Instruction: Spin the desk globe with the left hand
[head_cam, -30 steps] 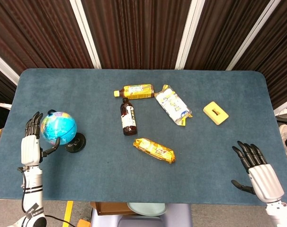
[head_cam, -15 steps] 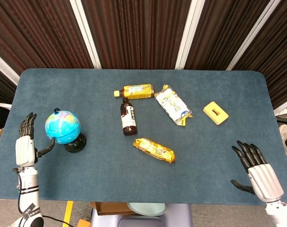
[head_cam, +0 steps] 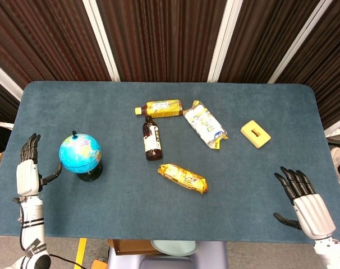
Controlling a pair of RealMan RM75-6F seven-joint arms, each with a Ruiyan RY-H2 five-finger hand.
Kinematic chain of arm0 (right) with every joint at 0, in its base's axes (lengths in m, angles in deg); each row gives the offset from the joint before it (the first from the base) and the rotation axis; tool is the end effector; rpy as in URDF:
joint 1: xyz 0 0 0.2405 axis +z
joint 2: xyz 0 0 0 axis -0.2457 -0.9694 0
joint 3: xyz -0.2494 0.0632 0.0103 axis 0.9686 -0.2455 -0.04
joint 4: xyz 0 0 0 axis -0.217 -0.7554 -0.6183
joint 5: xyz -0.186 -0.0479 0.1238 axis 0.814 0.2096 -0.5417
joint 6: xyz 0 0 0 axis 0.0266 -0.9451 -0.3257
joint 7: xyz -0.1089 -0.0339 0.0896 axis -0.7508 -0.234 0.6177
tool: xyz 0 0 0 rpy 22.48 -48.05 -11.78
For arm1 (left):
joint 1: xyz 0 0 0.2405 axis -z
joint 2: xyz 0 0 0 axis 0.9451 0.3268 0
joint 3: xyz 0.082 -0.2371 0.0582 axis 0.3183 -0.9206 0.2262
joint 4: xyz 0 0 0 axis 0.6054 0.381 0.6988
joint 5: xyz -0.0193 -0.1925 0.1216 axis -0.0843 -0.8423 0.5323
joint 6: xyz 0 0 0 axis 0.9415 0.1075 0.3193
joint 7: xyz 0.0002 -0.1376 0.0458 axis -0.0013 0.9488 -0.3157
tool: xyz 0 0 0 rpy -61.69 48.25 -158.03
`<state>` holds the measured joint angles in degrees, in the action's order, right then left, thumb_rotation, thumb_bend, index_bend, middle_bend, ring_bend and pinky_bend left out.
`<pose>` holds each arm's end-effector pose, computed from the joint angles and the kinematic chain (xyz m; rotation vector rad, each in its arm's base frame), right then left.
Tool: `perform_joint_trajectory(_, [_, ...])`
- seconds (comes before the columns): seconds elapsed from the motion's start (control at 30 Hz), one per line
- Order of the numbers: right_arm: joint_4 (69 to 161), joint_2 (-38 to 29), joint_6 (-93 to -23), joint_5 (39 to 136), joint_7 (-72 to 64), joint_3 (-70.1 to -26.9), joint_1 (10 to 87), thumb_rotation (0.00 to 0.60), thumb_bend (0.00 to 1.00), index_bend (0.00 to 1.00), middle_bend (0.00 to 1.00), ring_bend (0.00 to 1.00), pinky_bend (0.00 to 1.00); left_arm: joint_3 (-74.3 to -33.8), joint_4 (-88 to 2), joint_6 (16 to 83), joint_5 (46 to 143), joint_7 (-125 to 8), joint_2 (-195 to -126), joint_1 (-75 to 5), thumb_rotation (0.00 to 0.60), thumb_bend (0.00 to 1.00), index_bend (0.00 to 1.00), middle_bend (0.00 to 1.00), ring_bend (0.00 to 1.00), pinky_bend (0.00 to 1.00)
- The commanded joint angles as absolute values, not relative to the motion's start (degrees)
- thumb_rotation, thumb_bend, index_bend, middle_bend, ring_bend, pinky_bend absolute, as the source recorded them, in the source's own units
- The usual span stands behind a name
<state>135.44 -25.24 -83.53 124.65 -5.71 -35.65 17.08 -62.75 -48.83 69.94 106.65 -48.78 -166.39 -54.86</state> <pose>-0.2898 -0.1471 0.1320 1.5791 -0.8557 1.0097 -0.2799 0.2874 0.0651 -0.9827 -1.0646 -1.3283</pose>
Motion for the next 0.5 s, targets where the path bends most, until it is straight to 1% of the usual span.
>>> perform_joint_trajectory(0.03, [135.45,-25.23,-83.57,124.63,-5.74,-35.68,17.07,0.6,0.07,0.0,0.0,0.0,0.0,-62.92,-48.85,69.4,106.26,-48.76,-166.39,-54.66,0.6,0.32,0.0,0.0,0.0,0.0])
perform_joint_trajectory(0.5, [135.42,-25.01,-83.51,124.43,-6.2,-35.74,17.01,0.6,0.07,0.0,0.0,0.0,0.0,-64.32,-47.29,65.54,103.87,-48.63,-166.82,-52.65,0.6,0.32,0.0,0.0,0.0,0.0])
